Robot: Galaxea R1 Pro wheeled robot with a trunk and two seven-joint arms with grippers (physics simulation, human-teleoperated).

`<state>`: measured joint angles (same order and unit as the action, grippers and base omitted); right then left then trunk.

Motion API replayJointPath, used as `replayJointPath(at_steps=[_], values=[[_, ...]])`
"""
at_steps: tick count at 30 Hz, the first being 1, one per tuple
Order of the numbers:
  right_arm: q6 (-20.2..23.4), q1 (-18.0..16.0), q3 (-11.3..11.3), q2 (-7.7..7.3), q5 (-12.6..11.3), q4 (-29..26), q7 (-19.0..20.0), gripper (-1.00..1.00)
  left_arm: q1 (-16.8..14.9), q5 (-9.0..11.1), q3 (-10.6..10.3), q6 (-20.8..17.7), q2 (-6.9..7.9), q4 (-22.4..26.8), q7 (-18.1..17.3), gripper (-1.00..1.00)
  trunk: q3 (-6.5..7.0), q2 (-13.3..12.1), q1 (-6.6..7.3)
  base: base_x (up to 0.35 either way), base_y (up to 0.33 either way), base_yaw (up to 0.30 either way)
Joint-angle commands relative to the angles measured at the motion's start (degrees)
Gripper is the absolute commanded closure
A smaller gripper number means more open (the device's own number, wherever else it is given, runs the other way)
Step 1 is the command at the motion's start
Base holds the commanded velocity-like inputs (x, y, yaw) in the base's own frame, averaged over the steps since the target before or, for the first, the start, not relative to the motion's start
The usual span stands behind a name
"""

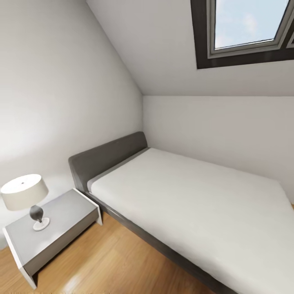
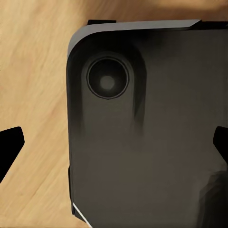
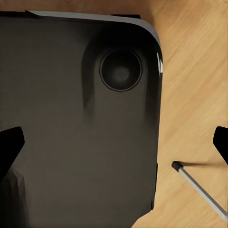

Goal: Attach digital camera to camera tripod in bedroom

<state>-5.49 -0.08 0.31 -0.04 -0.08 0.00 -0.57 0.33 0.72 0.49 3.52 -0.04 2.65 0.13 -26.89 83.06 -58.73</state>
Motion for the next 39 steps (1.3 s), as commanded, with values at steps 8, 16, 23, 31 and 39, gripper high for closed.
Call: replayJointPath(at_steps=[8, 16, 23, 31, 39], values=[[-0.14, -0.01, 0.04, 0.04, -0.01, 0.02, -0.05, -1.0, 0.02, 0.07, 0.04, 0.08, 0.0, 0.08, 0.03, -1.0, -0.04, 0.02, 0.0, 0.001, 0.0, 0.185], [-0.13, -0.01, 0.04, -0.01, -0.01, 0.03, -0.08, -1.0, 0.02, 0.07, 0.04, 0.08, 0.0, 0.08, 0.02, -1.0, -0.04, 0.02, 0.0, 0.0, 0.0, 0.197], [-0.13, -0.01, 0.04, -0.04, -0.01, 0.04, -0.09, -1.0, 0.02, 0.07, 0.04, 0.08, 0.09, 0.08, -0.02, -1.0, -0.04, 0.02, 0.0, 0.0, 0.0, 0.199], [-0.15, -0.01, 0.04, -0.04, -0.01, 0.02, -0.11, -1.0, 0.03, 0.07, 0.04, 0.08, 0.11, 0.08, 0.01, -1.0, -0.04, 0.02, 0.0, 0.0, 0.0, 0.199], [-0.19, -0.01, 0.04, -0.04, -0.01, 0.05, -0.13, -1.0, 0.03, 0.07, 0.04, 0.08, 0.13, 0.08, 0.04, -1.0, -0.04, 0.02, 0.0, 0.0, 0.0, 0.199]])
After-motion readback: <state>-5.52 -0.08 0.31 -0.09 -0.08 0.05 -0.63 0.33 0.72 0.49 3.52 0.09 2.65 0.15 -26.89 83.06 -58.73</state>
